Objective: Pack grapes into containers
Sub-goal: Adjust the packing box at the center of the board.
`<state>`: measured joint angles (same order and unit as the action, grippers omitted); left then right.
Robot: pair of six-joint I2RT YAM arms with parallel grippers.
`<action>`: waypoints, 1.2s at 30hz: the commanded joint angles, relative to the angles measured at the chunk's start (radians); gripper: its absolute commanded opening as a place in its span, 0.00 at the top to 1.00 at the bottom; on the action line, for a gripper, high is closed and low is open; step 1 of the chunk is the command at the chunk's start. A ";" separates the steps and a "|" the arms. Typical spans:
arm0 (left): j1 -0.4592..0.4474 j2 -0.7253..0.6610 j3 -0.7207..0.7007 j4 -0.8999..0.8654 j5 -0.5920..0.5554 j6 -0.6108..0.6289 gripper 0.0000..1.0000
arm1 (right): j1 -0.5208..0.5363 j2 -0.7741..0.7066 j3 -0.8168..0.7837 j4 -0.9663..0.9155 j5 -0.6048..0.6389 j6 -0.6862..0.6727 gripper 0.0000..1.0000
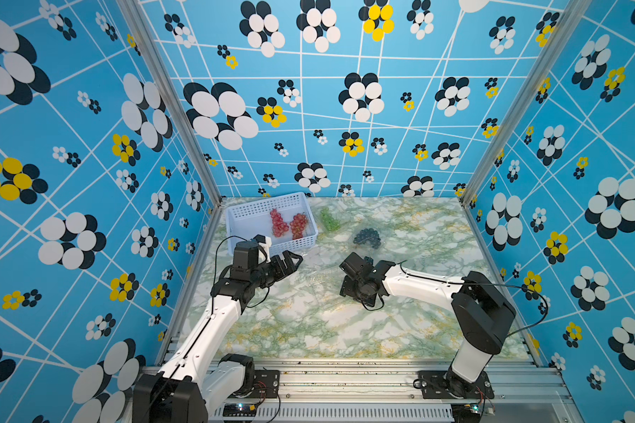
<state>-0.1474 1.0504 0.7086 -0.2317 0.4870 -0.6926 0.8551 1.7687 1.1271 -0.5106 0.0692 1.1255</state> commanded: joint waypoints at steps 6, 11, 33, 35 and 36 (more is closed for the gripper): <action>-0.019 0.004 -0.003 0.017 0.012 -0.007 0.01 | 0.005 0.047 0.017 -0.012 0.057 -0.017 0.46; -0.021 -0.004 0.001 -0.001 0.003 -0.002 0.01 | -0.008 0.052 0.017 -0.039 0.098 -0.048 0.65; -0.024 -0.013 0.048 -0.065 -0.019 0.008 0.01 | -0.079 0.172 0.244 -0.131 0.206 -0.441 0.92; -0.023 -0.016 0.048 -0.067 -0.019 0.007 0.01 | -0.080 0.202 0.285 -0.152 0.212 -0.504 0.91; -0.024 -0.017 0.048 -0.070 -0.021 0.008 0.00 | -0.081 0.213 0.299 -0.161 0.221 -0.528 0.91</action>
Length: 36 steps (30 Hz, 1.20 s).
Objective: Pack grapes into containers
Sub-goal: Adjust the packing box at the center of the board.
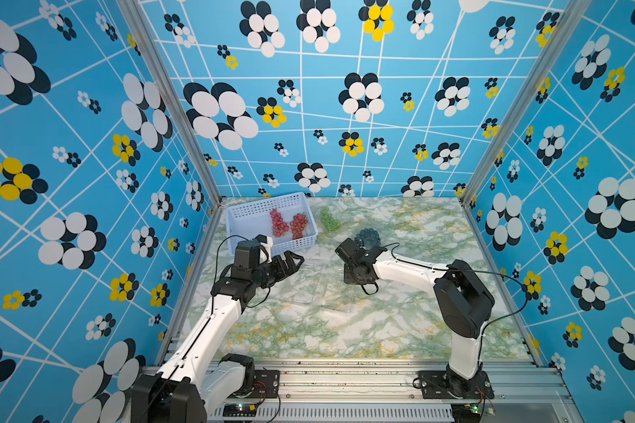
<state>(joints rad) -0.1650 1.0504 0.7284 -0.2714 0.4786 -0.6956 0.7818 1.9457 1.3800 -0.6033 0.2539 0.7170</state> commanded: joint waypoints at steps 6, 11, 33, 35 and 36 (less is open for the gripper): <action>-0.005 -0.017 0.035 -0.041 -0.020 0.015 0.00 | -0.033 0.091 0.142 -0.090 0.028 -0.210 0.86; -0.004 -0.016 0.059 -0.060 -0.023 0.023 0.00 | -0.032 0.147 0.284 -0.140 0.065 -0.242 0.81; 0.060 0.041 0.130 -0.089 -0.018 0.044 0.00 | -0.033 0.105 0.337 -0.169 0.093 -0.246 0.39; 0.064 0.047 0.136 -0.089 -0.020 0.046 0.01 | -0.032 0.081 0.318 -0.155 0.090 -0.242 0.36; 0.066 0.049 0.139 -0.089 -0.021 0.046 0.00 | -0.032 0.070 0.308 -0.147 0.089 -0.241 0.34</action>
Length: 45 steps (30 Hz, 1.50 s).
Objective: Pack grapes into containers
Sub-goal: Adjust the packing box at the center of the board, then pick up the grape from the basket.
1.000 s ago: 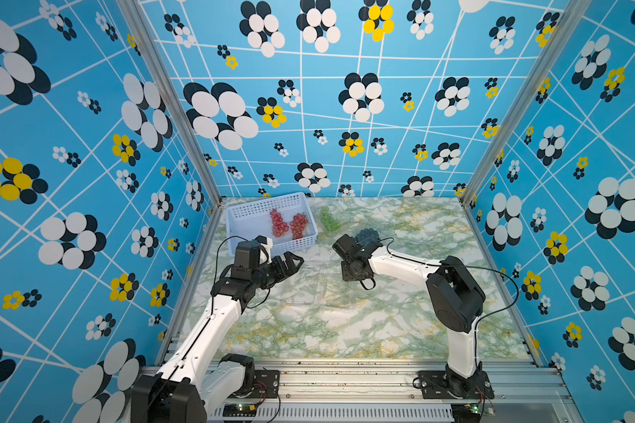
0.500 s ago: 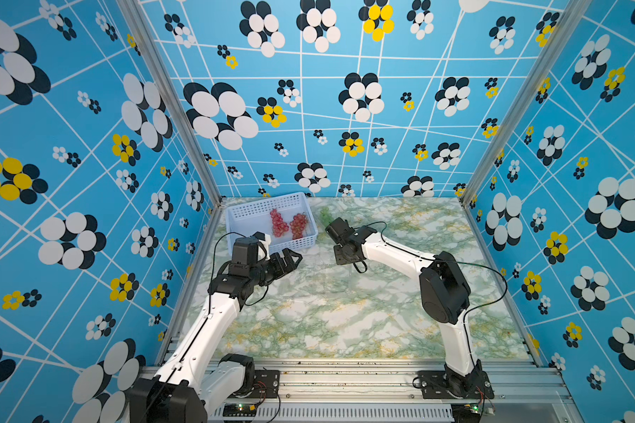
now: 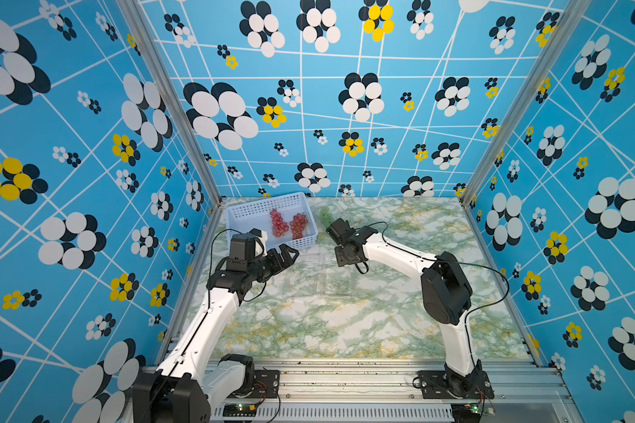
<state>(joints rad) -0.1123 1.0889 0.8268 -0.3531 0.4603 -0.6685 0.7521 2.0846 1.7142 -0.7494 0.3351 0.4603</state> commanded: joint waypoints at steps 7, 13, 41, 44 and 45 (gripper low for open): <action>0.036 0.040 0.081 -0.031 -0.028 0.031 0.00 | -0.002 -0.144 -0.072 0.032 0.007 0.011 0.21; 0.063 0.119 0.183 -0.077 -0.063 0.069 0.01 | -0.002 -0.245 -0.169 0.152 -0.011 -0.027 0.01; 0.148 0.857 0.641 -0.074 -0.123 0.070 0.12 | -0.071 -0.155 0.049 0.285 -0.319 -0.201 0.01; 0.147 0.914 0.674 -0.063 -0.114 0.074 0.12 | -0.087 -0.151 0.035 0.292 -0.327 -0.201 0.01; 0.147 0.932 0.685 -0.058 -0.112 0.072 0.12 | -0.093 -0.149 0.028 0.296 -0.332 -0.200 0.01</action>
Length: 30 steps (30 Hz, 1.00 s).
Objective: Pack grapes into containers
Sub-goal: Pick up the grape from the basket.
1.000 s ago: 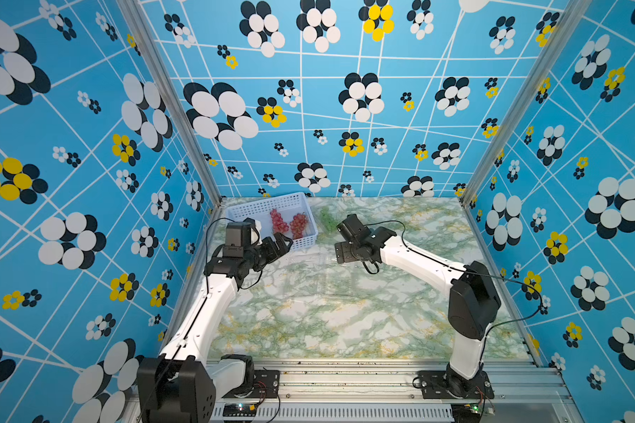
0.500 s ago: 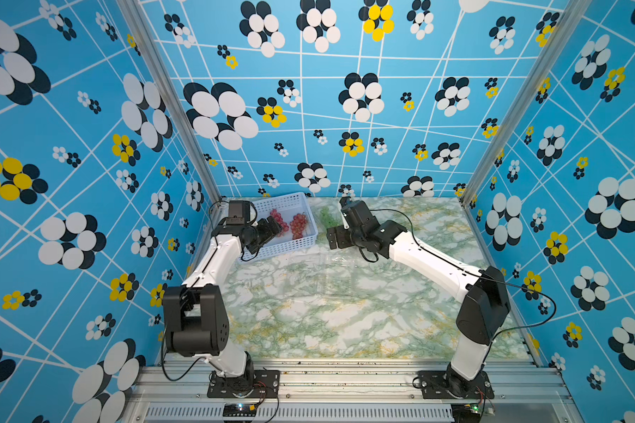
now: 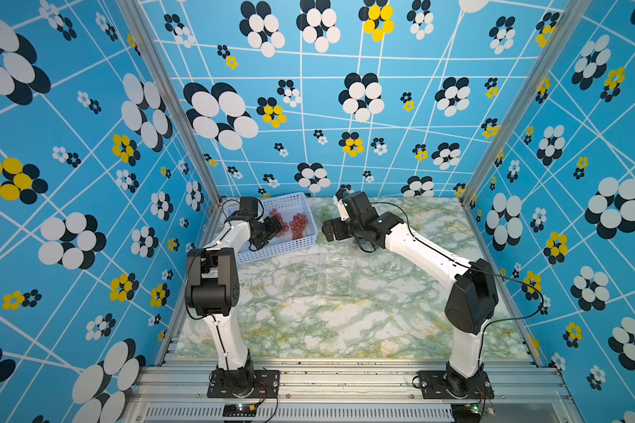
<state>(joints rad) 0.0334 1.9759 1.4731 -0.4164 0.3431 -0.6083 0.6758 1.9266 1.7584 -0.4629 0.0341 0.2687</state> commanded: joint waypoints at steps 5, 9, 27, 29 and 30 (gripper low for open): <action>-0.003 0.123 0.095 0.017 0.017 0.008 0.12 | -0.046 0.024 -0.031 0.025 -0.065 0.012 0.01; -0.003 0.165 0.132 0.029 0.020 0.005 0.11 | -0.056 0.038 -0.033 0.029 -0.071 0.019 0.01; -0.013 0.276 0.182 0.238 0.160 -0.079 0.11 | -0.058 0.107 0.032 -0.015 -0.069 0.023 0.01; -0.016 0.279 0.190 0.261 0.177 -0.086 0.11 | -0.057 0.110 0.036 -0.017 -0.070 0.025 0.01; -0.018 0.281 0.193 0.274 0.187 -0.091 0.11 | -0.058 0.113 0.038 -0.020 -0.070 0.025 0.01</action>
<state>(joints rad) 0.0280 2.2337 1.6379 -0.2089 0.4778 -0.6750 0.6212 2.0174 1.7641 -0.4603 -0.0288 0.2775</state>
